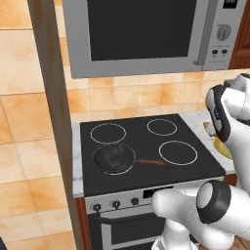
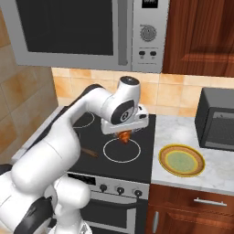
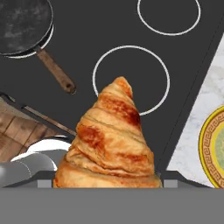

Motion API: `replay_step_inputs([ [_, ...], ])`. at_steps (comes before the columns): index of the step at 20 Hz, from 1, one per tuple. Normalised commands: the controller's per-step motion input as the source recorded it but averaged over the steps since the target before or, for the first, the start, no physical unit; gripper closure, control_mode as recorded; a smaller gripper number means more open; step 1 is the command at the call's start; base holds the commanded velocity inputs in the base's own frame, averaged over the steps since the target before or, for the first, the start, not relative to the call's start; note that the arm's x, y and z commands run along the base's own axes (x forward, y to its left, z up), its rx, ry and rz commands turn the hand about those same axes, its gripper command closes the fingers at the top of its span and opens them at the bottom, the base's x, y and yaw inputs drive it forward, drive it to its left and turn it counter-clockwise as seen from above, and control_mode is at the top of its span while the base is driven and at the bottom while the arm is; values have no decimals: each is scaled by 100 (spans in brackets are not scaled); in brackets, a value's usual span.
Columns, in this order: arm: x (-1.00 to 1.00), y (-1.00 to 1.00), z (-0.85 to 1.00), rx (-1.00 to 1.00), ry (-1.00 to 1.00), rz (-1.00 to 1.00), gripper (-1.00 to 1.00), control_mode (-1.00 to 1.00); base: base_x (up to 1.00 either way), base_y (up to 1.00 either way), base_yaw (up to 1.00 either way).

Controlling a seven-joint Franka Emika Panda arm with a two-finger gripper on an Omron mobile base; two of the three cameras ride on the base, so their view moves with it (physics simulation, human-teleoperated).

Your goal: Pick the croissant and place it on the pan. Then turn on the stove to warm the croissant.

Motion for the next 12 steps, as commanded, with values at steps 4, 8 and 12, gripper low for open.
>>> replay_step_inputs([
  [4,-23,66,27,0,0,9,100,-100,0,0,0],
  [8,-22,68,3,0,-1,10,100,-100,0,0,0],
  [12,-18,69,0,0,-4,13,100,-100,0,0,0],
])
